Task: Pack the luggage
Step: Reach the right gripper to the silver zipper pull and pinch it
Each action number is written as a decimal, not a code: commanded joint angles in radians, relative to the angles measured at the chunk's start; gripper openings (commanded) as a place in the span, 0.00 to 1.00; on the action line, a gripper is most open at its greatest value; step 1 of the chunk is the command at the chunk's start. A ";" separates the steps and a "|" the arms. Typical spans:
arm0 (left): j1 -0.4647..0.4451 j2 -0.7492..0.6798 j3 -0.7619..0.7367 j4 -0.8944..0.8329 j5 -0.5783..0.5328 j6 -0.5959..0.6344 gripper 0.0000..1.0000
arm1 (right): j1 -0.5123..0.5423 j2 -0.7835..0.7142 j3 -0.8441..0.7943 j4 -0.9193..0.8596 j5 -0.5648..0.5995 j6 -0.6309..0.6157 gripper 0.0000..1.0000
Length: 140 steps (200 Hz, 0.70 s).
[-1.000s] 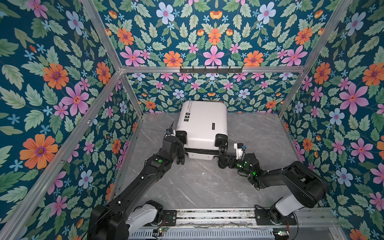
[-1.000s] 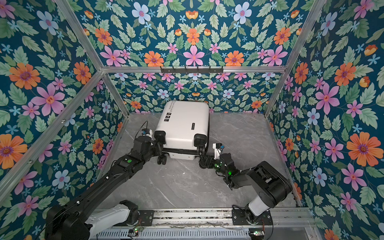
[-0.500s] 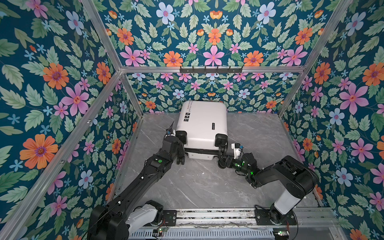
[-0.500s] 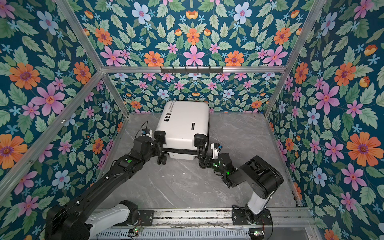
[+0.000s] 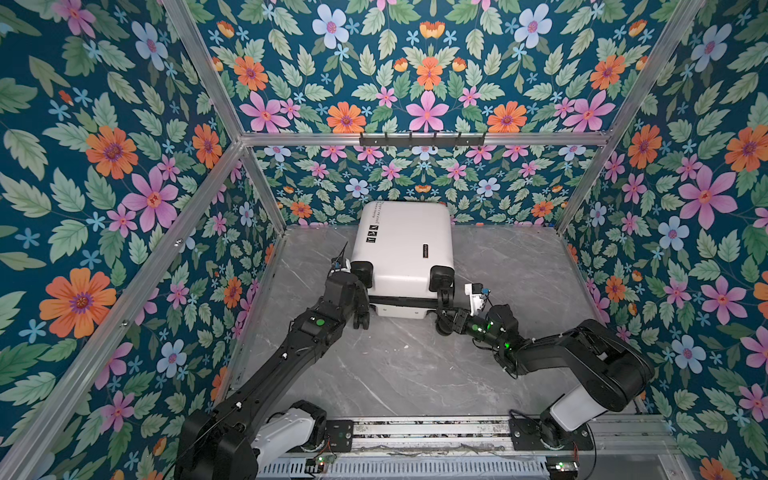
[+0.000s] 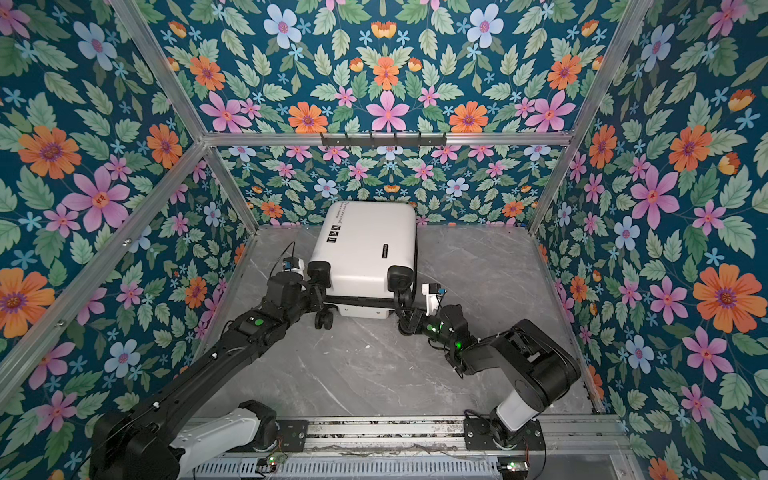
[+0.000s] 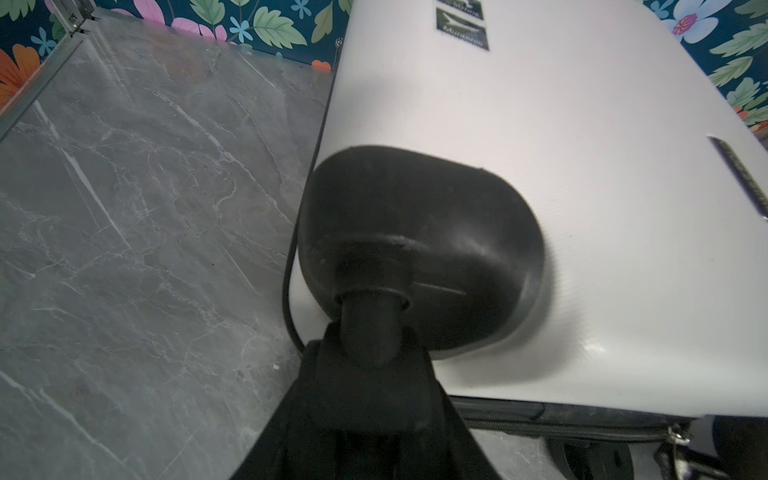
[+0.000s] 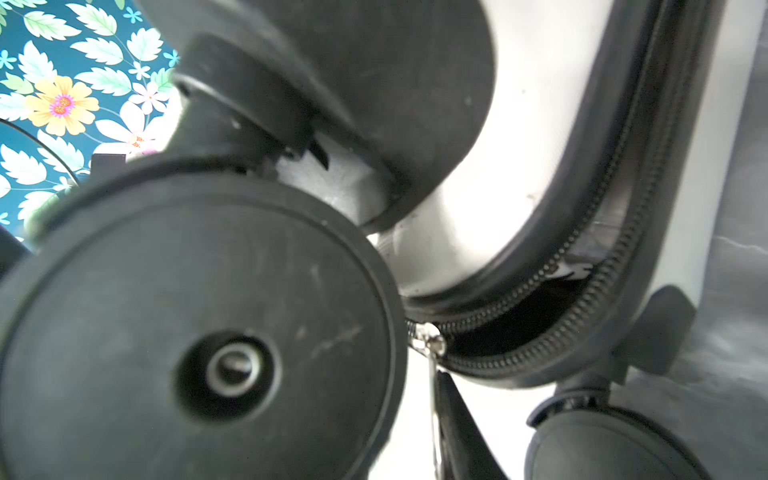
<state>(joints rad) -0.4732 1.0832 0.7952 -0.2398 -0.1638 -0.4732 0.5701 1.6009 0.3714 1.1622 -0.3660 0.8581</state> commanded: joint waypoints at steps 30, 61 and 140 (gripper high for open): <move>0.004 -0.003 -0.007 -0.041 -0.052 -0.028 0.00 | 0.000 0.026 0.021 0.043 0.016 -0.001 0.23; 0.004 -0.006 -0.010 -0.042 -0.053 -0.028 0.00 | 0.001 0.033 0.030 0.042 0.022 0.001 0.17; 0.007 -0.016 -0.004 -0.067 -0.092 -0.027 0.00 | -0.014 -0.014 0.038 -0.112 0.033 -0.005 0.00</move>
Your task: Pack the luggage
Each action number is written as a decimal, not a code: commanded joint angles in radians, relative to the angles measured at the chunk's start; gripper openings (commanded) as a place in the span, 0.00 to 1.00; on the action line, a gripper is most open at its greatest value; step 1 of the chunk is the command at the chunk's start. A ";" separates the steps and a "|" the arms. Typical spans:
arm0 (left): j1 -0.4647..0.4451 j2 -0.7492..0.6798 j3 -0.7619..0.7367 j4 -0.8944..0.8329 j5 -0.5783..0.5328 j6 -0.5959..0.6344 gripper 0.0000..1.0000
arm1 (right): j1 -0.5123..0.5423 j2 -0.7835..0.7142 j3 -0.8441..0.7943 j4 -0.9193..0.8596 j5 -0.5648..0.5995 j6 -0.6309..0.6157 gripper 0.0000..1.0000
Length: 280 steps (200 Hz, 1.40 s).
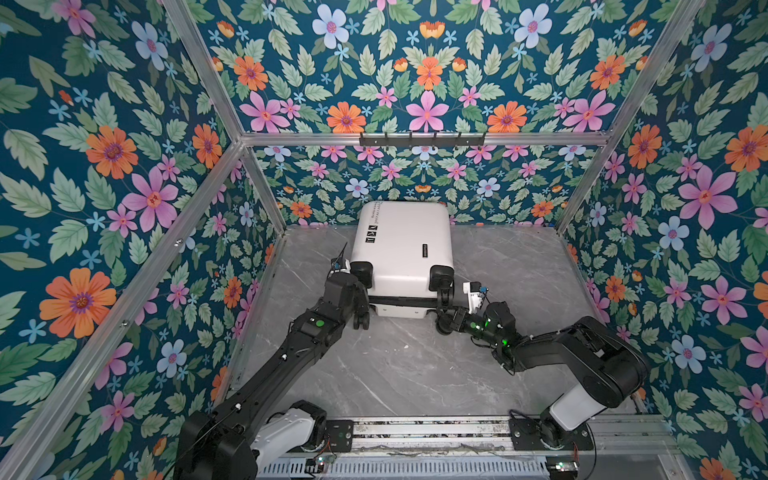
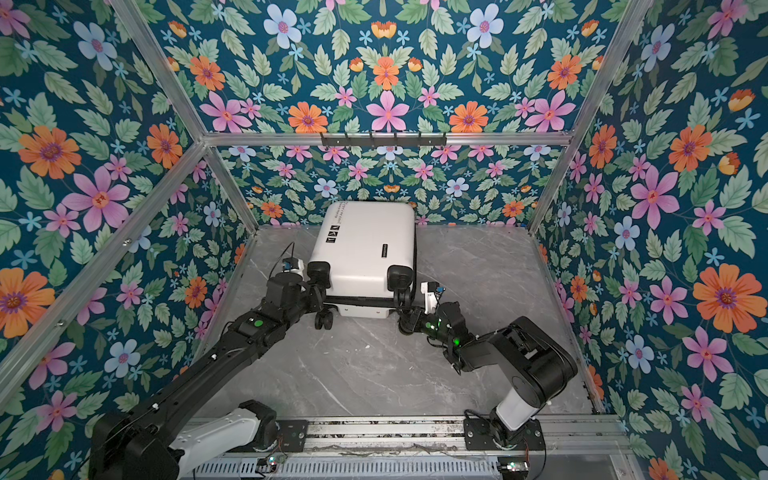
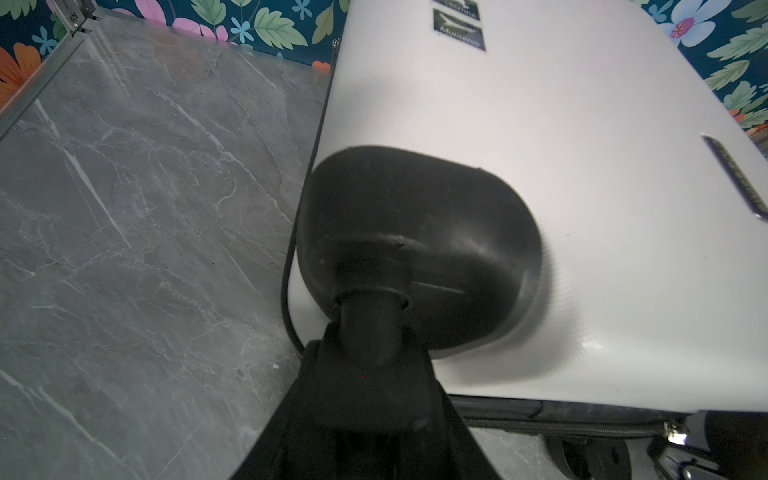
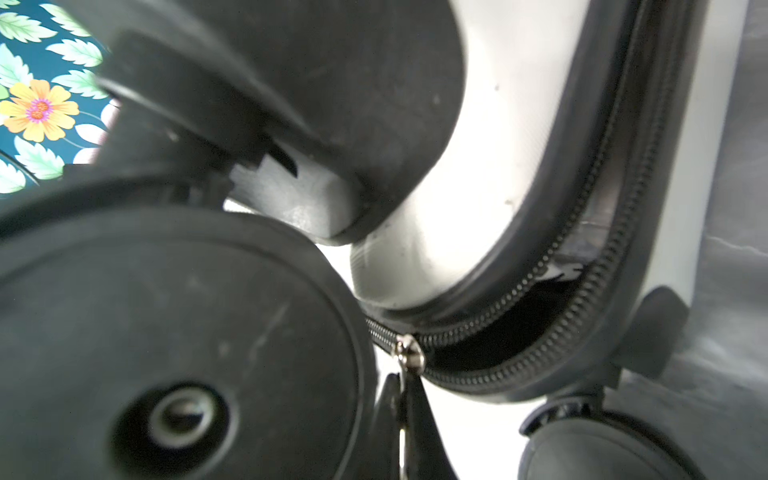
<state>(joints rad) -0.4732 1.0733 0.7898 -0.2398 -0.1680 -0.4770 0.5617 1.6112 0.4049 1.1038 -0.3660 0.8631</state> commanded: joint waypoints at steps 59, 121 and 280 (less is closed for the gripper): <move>0.028 -0.026 0.008 -0.104 -0.128 -0.005 0.00 | -0.008 -0.196 -0.024 -0.309 0.156 -0.098 0.00; 0.046 -0.041 -0.001 -0.105 -0.115 0.002 0.00 | -0.010 -0.280 0.015 -0.487 0.242 -0.183 0.00; 0.067 -0.047 0.002 -0.129 -0.083 0.018 0.00 | -0.114 -0.183 0.126 -0.484 0.211 -0.246 0.00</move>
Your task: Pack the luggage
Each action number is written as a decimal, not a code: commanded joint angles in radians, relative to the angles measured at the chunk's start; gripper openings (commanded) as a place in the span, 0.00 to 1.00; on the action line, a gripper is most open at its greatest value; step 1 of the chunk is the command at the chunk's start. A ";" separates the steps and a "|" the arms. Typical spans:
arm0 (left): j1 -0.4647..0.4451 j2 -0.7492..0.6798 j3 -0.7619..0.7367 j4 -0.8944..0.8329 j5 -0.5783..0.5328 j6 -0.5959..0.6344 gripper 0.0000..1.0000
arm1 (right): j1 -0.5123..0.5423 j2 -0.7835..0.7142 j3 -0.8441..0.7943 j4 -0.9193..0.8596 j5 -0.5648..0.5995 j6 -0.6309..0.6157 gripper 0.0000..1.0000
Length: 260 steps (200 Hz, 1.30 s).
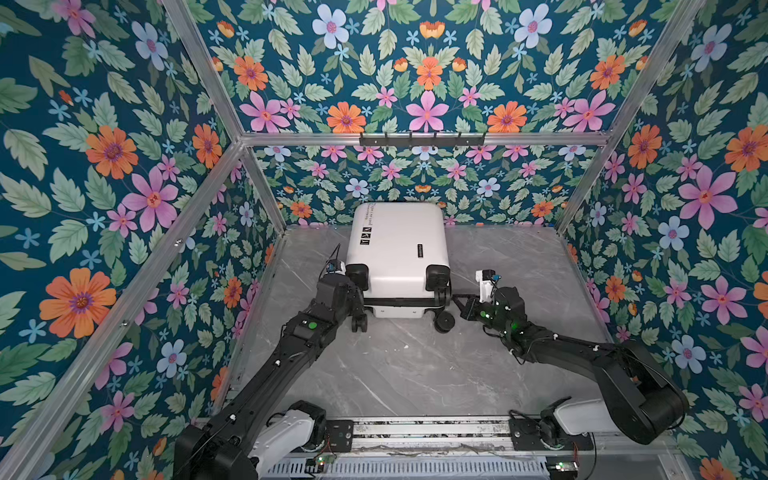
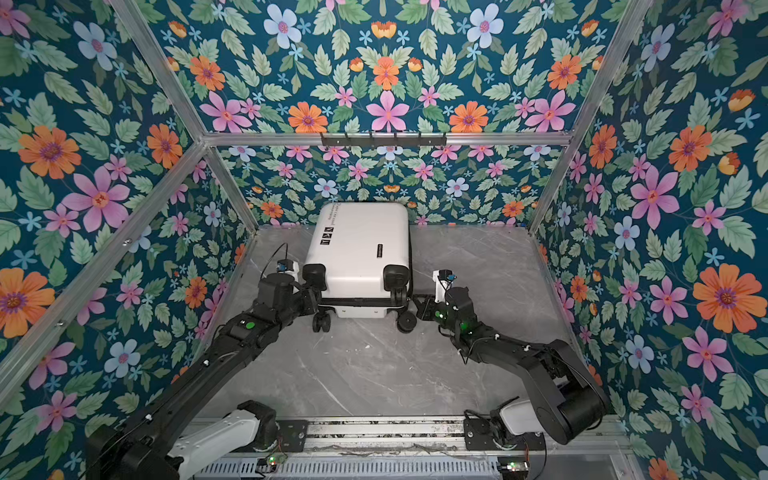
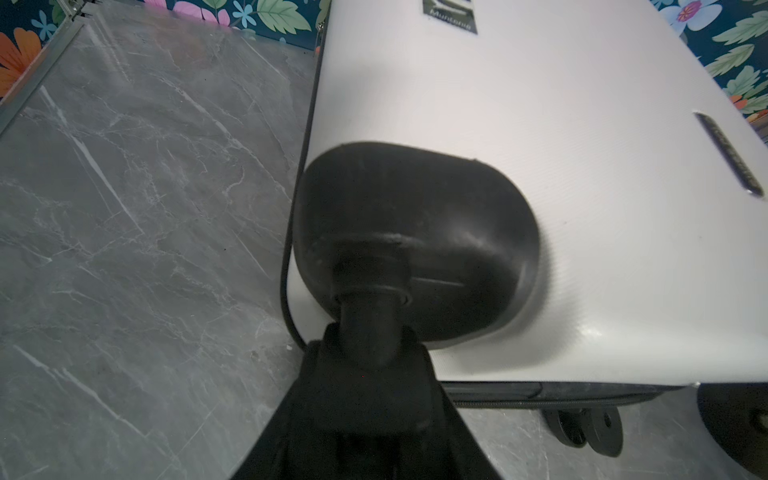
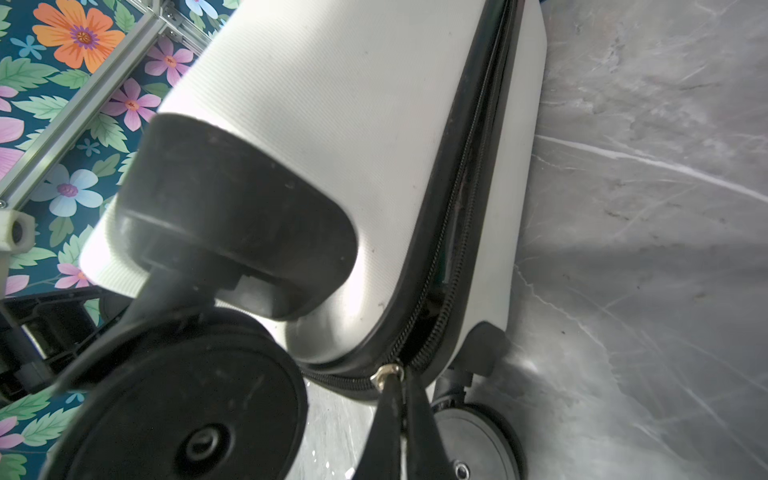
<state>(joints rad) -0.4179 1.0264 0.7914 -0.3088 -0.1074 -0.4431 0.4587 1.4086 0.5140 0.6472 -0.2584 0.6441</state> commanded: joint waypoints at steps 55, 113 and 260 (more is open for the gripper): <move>0.014 0.002 0.031 -0.100 -0.135 -0.031 0.40 | -0.010 0.055 0.048 0.002 0.027 -0.020 0.00; 0.007 -0.045 0.121 -0.227 -0.118 -0.090 0.99 | -0.002 0.043 0.006 0.037 -0.008 -0.006 0.00; -0.635 0.456 0.428 -0.052 -0.198 -0.362 0.99 | 0.027 0.018 -0.020 0.030 -0.011 -0.023 0.00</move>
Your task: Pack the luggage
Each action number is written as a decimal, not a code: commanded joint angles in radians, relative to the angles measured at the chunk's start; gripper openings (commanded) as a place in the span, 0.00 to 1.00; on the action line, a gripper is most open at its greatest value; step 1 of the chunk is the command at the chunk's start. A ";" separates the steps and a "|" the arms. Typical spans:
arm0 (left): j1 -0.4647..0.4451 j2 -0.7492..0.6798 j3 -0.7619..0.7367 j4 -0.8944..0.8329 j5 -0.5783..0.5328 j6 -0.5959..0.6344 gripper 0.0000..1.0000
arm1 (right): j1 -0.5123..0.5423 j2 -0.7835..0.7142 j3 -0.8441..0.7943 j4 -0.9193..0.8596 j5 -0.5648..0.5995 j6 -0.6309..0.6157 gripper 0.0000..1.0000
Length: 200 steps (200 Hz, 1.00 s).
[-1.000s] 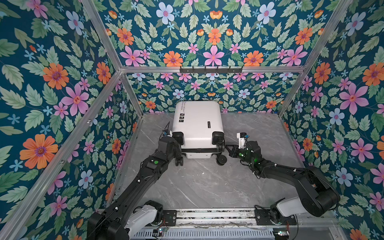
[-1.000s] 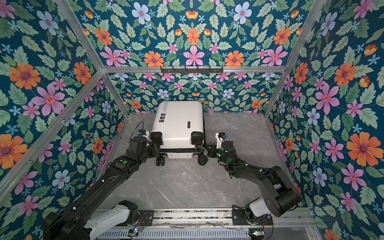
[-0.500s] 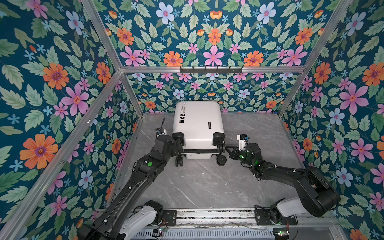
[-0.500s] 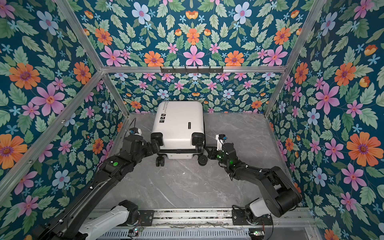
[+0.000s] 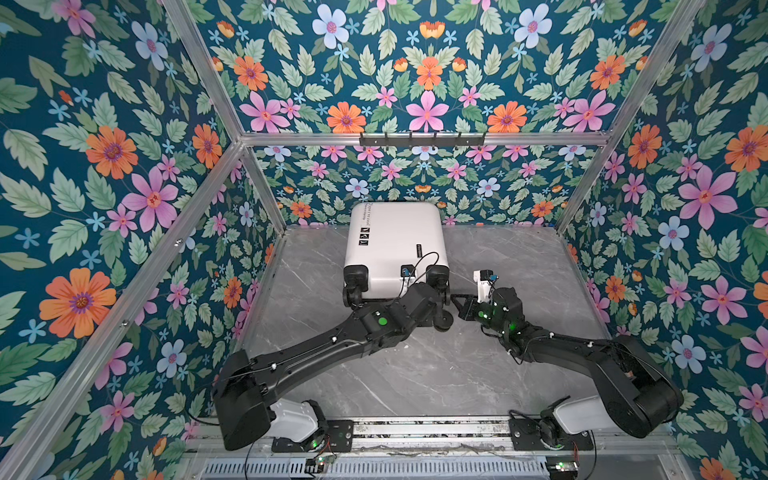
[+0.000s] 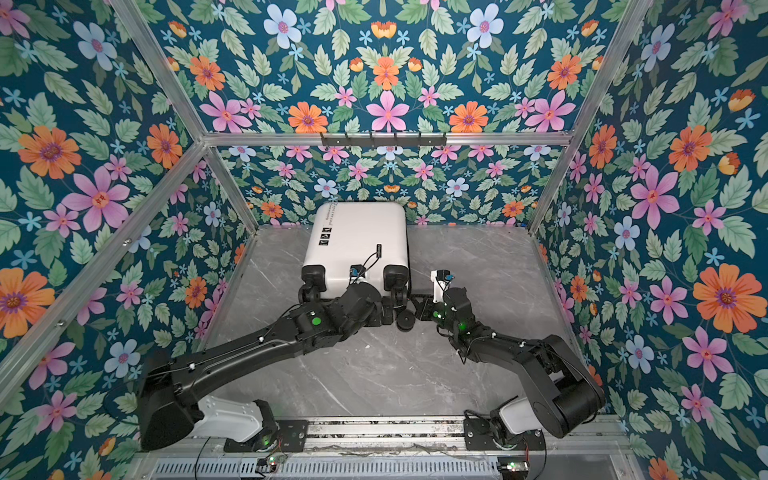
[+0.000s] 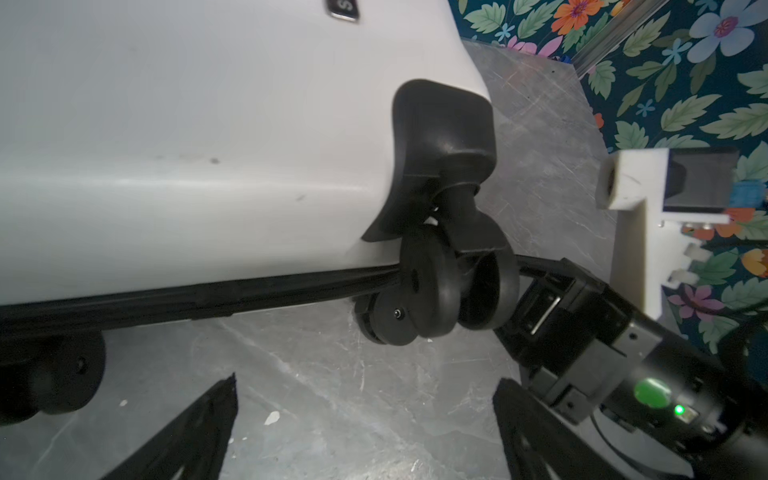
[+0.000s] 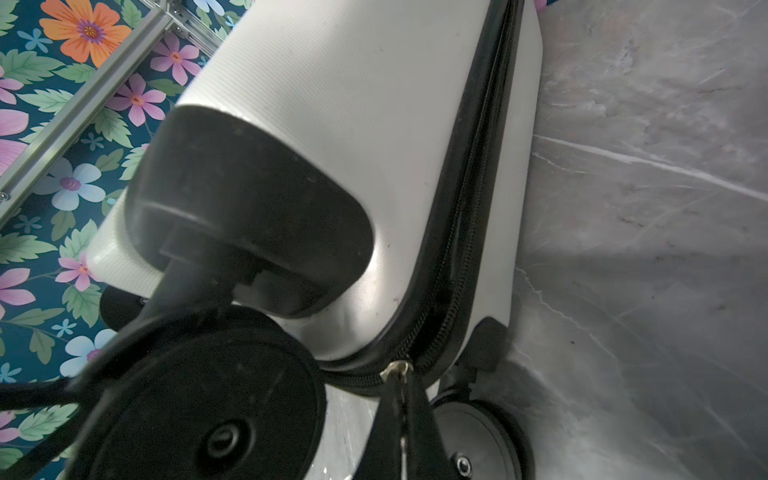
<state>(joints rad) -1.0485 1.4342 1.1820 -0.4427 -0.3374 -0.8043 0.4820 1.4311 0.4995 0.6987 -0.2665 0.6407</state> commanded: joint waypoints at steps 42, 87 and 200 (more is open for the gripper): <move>-0.014 0.138 0.099 0.110 0.057 0.004 0.99 | 0.005 -0.012 -0.013 -0.016 -0.006 -0.024 0.00; -0.016 0.202 0.117 0.099 0.039 0.012 0.97 | 0.005 -0.018 -0.013 -0.011 -0.006 -0.026 0.00; -0.013 0.240 0.128 0.077 -0.006 0.075 0.26 | 0.004 -0.021 -0.015 -0.011 0.001 -0.022 0.00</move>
<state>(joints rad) -1.0618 1.6840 1.3060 -0.3641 -0.3149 -0.7643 0.4870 1.4181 0.4850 0.6998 -0.2665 0.6258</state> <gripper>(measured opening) 0.357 0.051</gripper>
